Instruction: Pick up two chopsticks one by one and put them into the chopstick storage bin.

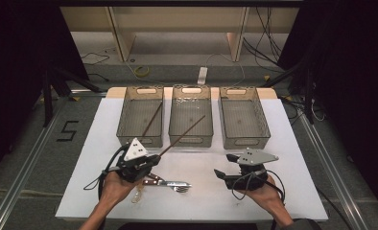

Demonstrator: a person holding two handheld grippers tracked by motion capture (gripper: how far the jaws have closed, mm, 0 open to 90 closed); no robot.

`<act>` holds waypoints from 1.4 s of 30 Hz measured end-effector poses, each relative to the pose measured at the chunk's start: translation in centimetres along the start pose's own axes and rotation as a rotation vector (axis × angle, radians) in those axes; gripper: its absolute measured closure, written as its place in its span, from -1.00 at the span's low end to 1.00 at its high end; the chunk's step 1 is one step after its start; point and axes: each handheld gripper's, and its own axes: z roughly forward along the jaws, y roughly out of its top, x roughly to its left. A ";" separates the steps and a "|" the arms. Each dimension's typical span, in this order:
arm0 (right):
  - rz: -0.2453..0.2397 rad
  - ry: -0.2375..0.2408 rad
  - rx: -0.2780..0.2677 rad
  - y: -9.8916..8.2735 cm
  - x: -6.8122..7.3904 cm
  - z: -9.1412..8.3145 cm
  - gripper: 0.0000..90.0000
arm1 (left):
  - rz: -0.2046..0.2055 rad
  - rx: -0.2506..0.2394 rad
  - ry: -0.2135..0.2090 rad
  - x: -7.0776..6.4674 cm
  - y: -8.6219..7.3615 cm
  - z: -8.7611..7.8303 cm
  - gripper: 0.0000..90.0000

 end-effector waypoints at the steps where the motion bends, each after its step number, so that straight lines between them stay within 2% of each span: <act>1: 0.007 0.000 -0.004 -0.1 0.0 -0.1 -0.29 | -0.020 -0.012 0.010 0.6 0.1 -0.1 0.86; 7: -0.001 0.002 0.003 -0.5 0.1 -0.3 -0.29 | -0.103 -0.045 0.063 3.5 0.5 -0.7 0.86; 11: 0.004 0.003 0.009 -0.8 0.0 -0.4 -0.30 | -0.144 -0.053 0.105 5.4 0.7 -0.8 0.86; 16: 0.021 -0.005 0.000 -1.1 -0.1 -0.8 -0.34 | -0.202 -0.054 0.122 7.5 1.0 -0.5 0.86; 22: 0.040 -0.005 -0.012 -1.3 -0.2 -1.1 -0.38 | -0.231 -0.049 0.155 9.2 1.9 -0.1 0.86; 29: 0.039 0.010 -0.014 -1.4 0.0 -1.3 -0.38 | -0.254 -0.009 0.191 11.1 2.8 1.2 0.86; 34: 0.023 0.017 -0.007 -1.4 0.2 -1.3 -0.38 | -0.265 0.016 0.209 11.7 3.0 2.0 0.86; 42: 0.026 0.025 -0.009 -1.5 0.4 -1.5 -0.38 | -0.290 0.066 0.236 12.5 2.7 3.2 0.86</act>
